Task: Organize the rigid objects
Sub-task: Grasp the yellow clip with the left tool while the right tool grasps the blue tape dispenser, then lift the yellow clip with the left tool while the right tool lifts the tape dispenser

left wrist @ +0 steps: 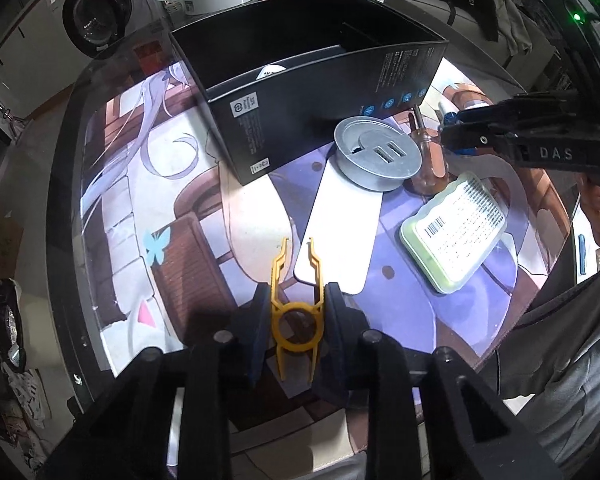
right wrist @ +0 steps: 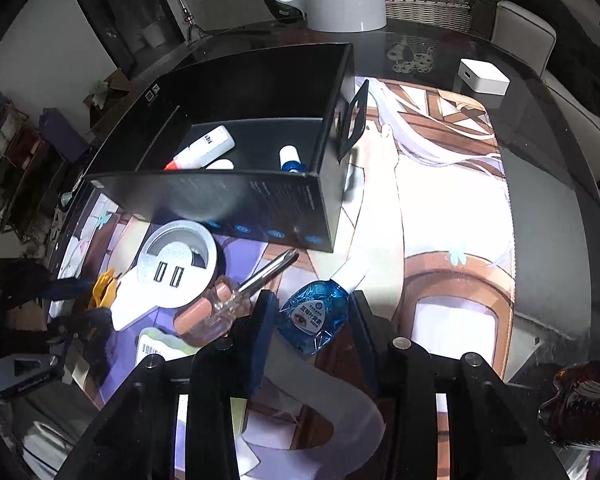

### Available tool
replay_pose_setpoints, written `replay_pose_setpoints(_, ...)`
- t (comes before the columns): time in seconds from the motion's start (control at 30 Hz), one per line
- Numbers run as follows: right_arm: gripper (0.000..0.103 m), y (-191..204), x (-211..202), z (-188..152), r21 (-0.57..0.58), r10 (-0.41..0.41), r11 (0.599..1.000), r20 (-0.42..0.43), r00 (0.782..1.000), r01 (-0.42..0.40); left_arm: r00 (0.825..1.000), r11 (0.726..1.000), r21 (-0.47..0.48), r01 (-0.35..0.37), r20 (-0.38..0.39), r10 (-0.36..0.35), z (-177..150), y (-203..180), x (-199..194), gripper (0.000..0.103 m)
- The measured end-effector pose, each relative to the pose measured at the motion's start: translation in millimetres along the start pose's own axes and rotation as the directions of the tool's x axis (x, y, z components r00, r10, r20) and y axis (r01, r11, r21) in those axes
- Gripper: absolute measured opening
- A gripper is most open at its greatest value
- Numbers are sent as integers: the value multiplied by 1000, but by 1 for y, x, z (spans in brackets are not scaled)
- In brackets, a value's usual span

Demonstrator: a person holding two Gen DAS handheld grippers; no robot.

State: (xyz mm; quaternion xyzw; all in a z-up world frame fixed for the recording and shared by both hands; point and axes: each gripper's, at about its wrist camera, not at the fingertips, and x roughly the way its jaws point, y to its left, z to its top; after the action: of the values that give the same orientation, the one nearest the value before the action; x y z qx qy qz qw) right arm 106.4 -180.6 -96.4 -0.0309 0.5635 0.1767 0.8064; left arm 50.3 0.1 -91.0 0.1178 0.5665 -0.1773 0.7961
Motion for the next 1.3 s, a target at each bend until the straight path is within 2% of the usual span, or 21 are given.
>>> replay_pose_setpoints(0.2, 38, 11, -7, -16, -87, -20, 996, -17, 1000, 19, 1000, 996, -87, -26, 13, 27, 8, 22, -1, 25)
replay_pose_setpoints(0.43, 40, 7, -5, -15, -73, -10, 997, -16, 1000, 9, 998, 988, -144, -61, 3, 62, 12, 36, 9, 25)
replay_pose_setpoints(0.5, 43, 8, -3, -15, -76, -7, 997, -20, 1000, 6, 997, 988, -136, -79, 1, 80, 13, 35, 13, 27)
replay_pose_setpoints(0.63, 48, 13, -1, -16, -102, -24, 995, -18, 1000, 22, 992, 984, -125, -124, 3, 126, 13, 34, 12, 42)
replay_pose_setpoints(0.8, 48, 21, 1, -20, -150, -68, 987, -15, 998, 65, 993, 983, -139, -118, 4, 120, 11, 37, 12, 44)
replay_pose_setpoints(0.9, 48, 22, 0, -20, -154, -69, 986, -18, 997, 66, 992, 983, -134, -125, 3, 127, 8, 35, 11, 44)
replay_pose_setpoints(0.97, 48, 22, 1, -21, -160, -71, 985, -17, 997, 67, 994, 984, -140, -106, 2, 107, 7, 35, 10, 37)
replay_pose_setpoints(1.03, 48, 23, 1, -22, -161, -76, 984, -17, 997, 72, 996, 987, -137, -85, 1, 86, 11, 33, 11, 25)
replay_pose_setpoints(1.1, 46, 22, 1, -20, -164, -87, 983, -16, 996, 83, 996, 988, -125, -90, 0, 90, 12, 28, 11, 25)
replay_pose_setpoints(1.17, 37, 25, 0, -21, -172, -86, 982, -14, 996, 82, 995, 988, -121, -99, 3, 100, 12, 25, 9, 24)
replay_pose_setpoints(1.3, 36, 29, -1, -23, -184, -87, 979, -9, 996, 84, 996, 988, -123, -88, 14, 91, 12, 23, 6, 24)
